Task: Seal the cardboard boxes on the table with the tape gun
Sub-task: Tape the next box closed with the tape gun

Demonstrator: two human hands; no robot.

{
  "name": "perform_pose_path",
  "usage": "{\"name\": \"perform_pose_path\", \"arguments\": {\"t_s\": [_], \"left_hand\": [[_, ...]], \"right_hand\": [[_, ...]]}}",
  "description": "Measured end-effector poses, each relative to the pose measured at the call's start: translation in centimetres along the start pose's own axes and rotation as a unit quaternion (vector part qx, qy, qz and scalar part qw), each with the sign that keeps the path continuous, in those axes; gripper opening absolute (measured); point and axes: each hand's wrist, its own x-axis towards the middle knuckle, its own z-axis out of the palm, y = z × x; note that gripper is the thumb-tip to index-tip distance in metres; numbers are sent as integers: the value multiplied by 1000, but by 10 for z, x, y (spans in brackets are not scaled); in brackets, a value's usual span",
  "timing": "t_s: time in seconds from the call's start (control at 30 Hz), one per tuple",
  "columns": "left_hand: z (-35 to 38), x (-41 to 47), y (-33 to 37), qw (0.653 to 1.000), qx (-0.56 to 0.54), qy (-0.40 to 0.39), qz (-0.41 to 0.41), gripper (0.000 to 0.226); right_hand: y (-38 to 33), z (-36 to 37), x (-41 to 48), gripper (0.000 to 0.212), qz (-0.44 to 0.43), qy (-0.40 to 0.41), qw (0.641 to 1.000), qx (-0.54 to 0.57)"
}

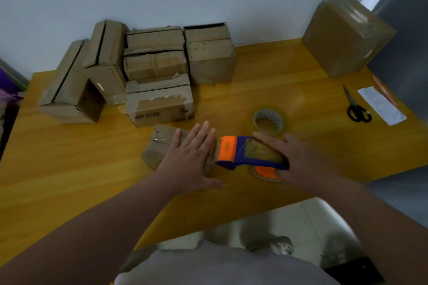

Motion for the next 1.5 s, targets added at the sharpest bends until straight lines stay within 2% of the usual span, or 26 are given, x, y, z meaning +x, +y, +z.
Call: {"name": "perform_pose_path", "arguments": {"t_s": [0.07, 0.17, 0.3, 0.4, 0.63, 0.8, 0.9, 1.07, 1.17, 1.27, 1.4, 1.5], "left_hand": [[-1, 0, -1, 1000, 0, -1, -1, 122], [-2, 0, 0, 1000, 2, -1, -5, 121], [-4, 0, 0, 1000, 3, -7, -3, 123], [-4, 1, 1, 1000, 0, -9, -8, 127], [-4, -1, 5, 1000, 15, -9, -12, 135], [-7, -2, 7, 999, 30, -14, -15, 130], [-8, -3, 7, 1000, 15, -20, -11, 124], [-11, -5, 4, 1000, -18, -18, 2, 105], [-9, -6, 2, 1000, -22, -8, 13, 85], [-10, -7, 4, 998, -9, -20, 59, 70], [-16, -8, 9, 990, -33, -45, 126, 63], [-16, -11, 12, 995, -41, -24, 89, 51]], "right_hand": [[11, -11, -8, 91, -19, -2, 1000, 22], [15, -20, -20, 84, -10, -22, 1000, 1], [-8, -24, -16, 74, 28, -58, 992, -113], [-38, -17, 1, 70, 15, -62, 982, -177], [-68, -36, 27, 56, 47, -112, 981, -152], [-73, -53, 55, 60, 53, -173, 971, -155], [-69, -30, 57, 57, 66, -226, 966, -111], [-40, -8, 41, 65, 127, -167, 978, 19], [-18, -8, 32, 81, 166, -87, 979, 83], [-9, -1, 27, 84, 199, -19, 967, 156], [-7, 19, 19, 90, 253, -67, 956, 136], [-11, 27, 13, 82, 243, -75, 964, 79]]}}
